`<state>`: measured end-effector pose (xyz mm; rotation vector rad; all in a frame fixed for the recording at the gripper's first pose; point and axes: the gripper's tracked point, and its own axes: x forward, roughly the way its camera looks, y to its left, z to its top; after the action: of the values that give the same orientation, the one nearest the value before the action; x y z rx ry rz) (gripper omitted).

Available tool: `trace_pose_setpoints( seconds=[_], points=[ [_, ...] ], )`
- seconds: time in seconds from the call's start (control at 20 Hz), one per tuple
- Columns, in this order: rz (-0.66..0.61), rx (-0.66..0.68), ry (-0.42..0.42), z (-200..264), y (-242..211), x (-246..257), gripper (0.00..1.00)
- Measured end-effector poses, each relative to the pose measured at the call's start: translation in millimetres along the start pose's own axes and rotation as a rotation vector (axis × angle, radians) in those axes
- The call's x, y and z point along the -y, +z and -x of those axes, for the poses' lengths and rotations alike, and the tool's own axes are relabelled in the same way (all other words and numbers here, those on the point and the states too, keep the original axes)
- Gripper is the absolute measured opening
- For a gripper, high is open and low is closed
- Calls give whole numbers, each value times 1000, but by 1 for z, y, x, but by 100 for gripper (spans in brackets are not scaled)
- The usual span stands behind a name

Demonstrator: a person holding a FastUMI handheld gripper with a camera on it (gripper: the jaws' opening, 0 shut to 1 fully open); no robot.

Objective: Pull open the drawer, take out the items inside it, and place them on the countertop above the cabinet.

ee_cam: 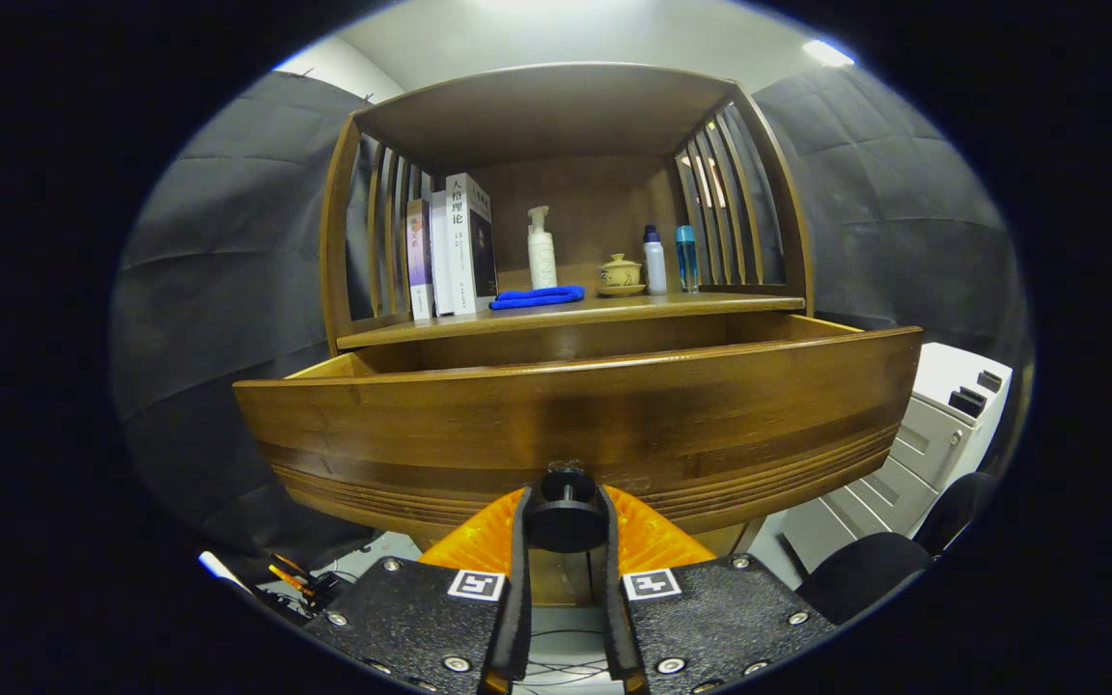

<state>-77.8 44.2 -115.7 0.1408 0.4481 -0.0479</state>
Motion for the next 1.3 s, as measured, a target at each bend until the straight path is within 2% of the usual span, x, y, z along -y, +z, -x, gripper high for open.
trace_pose_setpoints(
  seconds=[0.15,0.35,0.6,0.8,1.05,1.3],
  points=[
    [0,4,5,-1,1,0,34],
    [-21,15,41,7,12,-3,48],
    [-117,92,86,30,68,-7,94],
    [-113,105,56,23,119,2,95],
    [-7,18,-7,-10,155,2,96],
    [39,-179,-32,-65,135,-17,96]
  ],
)
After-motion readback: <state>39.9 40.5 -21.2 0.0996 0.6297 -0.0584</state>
